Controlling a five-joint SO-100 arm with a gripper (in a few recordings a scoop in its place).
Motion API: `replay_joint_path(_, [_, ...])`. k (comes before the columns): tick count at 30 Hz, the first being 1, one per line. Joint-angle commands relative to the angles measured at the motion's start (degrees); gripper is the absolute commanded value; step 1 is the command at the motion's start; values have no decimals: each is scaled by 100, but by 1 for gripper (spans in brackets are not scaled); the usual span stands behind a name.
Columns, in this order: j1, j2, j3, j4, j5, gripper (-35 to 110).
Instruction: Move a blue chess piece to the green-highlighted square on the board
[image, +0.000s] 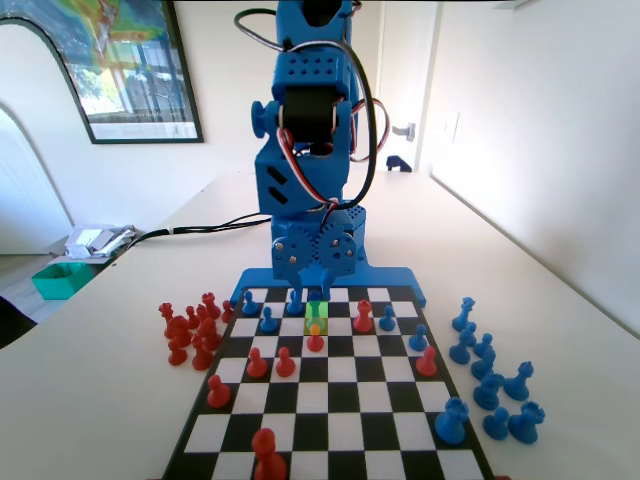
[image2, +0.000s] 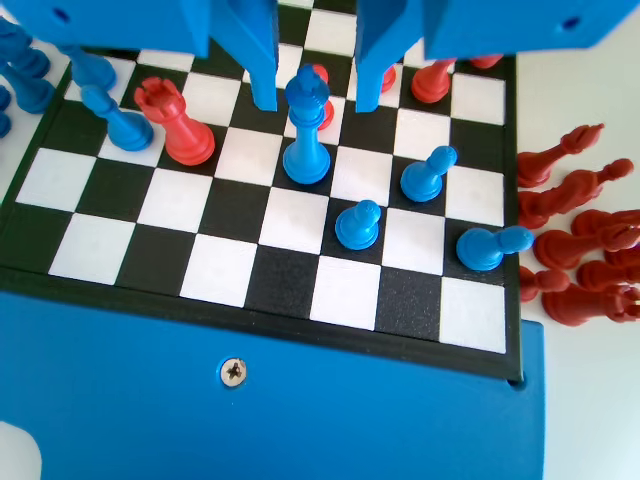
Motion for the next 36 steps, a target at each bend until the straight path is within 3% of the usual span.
replay_joint_path(1, [0,53,70,-149,-26,12])
replay_joint_path(26, [-35,-88,422,-686,-44,11])
replay_joint_path(36, [-44,-79,413,-686,-79,2])
